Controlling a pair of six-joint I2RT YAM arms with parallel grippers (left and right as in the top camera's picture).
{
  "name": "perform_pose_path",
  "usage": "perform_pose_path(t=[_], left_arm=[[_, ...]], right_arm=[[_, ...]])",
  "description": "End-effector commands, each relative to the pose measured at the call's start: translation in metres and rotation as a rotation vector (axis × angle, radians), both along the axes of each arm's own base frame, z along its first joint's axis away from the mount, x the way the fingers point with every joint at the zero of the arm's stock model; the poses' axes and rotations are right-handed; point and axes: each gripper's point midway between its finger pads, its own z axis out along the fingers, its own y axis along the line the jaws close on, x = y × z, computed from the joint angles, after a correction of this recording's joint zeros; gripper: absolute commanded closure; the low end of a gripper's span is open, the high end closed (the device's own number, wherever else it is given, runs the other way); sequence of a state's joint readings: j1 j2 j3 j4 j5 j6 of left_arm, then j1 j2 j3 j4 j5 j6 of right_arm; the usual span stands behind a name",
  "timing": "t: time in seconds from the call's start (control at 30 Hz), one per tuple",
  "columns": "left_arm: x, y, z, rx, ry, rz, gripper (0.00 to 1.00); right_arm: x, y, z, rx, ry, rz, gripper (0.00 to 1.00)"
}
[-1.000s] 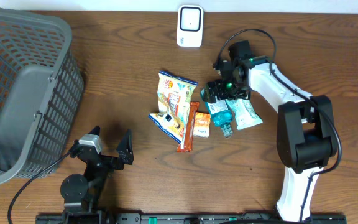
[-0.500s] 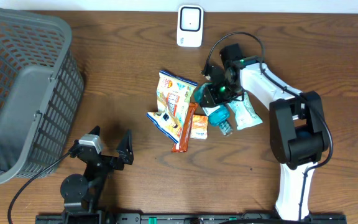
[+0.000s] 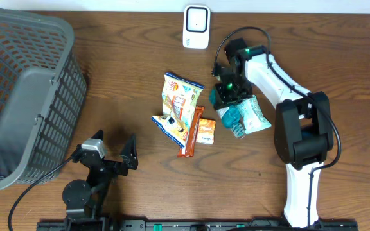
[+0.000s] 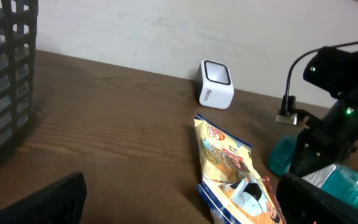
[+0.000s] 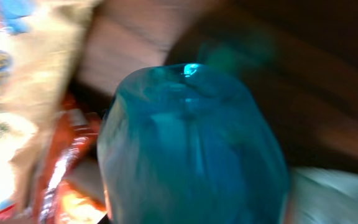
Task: Scan the item barcode
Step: 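Lift the blue bottle and raise it toward the scanner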
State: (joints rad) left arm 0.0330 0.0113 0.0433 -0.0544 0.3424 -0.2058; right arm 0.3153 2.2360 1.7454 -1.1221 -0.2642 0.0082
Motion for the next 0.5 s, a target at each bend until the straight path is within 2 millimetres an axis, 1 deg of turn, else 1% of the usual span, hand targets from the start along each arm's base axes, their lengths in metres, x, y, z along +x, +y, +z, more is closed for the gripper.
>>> perform_pose_path(t=[0.0, 0.1, 0.17, 0.23, 0.3, 0.37, 0.4, 0.47], left_arm=[[0.000, -0.001, -0.016, -0.001, 0.039, -0.011, 0.02], [0.000, -0.001, -0.016, -0.001, 0.039, -0.011, 0.02], [0.000, -0.001, -0.016, -0.001, 0.039, -0.011, 0.02], [0.000, -0.001, -0.016, -0.001, 0.039, -0.011, 0.02], [0.000, -0.001, -0.016, -0.001, 0.039, -0.011, 0.02], [0.000, -0.001, -0.016, -0.001, 0.039, -0.011, 0.02], [0.000, -0.001, -0.016, -0.001, 0.039, -0.011, 0.02], [0.000, -0.001, -0.016, -0.001, 0.039, -0.011, 0.02]], right_arm=[[0.010, -0.036, -0.015, -0.274, -0.029, -0.106, 0.99], [0.015, -0.038, -0.014, -0.324, -0.064, -0.127, 0.99], [0.023, -0.038, -0.014, -0.349, -0.106, -0.152, 0.99], [0.033, -0.032, -0.014, -0.348, -0.159, -0.168, 0.98], [0.046, -0.023, -0.014, -0.330, -0.221, -0.168, 0.95], [0.057, -0.014, -0.014, -0.306, -0.273, -0.169, 0.87], [0.061, -0.011, -0.015, -0.296, -0.293, -0.170, 0.84], [0.064, -0.006, -0.015, -0.285, -0.311, -0.168, 0.82]])
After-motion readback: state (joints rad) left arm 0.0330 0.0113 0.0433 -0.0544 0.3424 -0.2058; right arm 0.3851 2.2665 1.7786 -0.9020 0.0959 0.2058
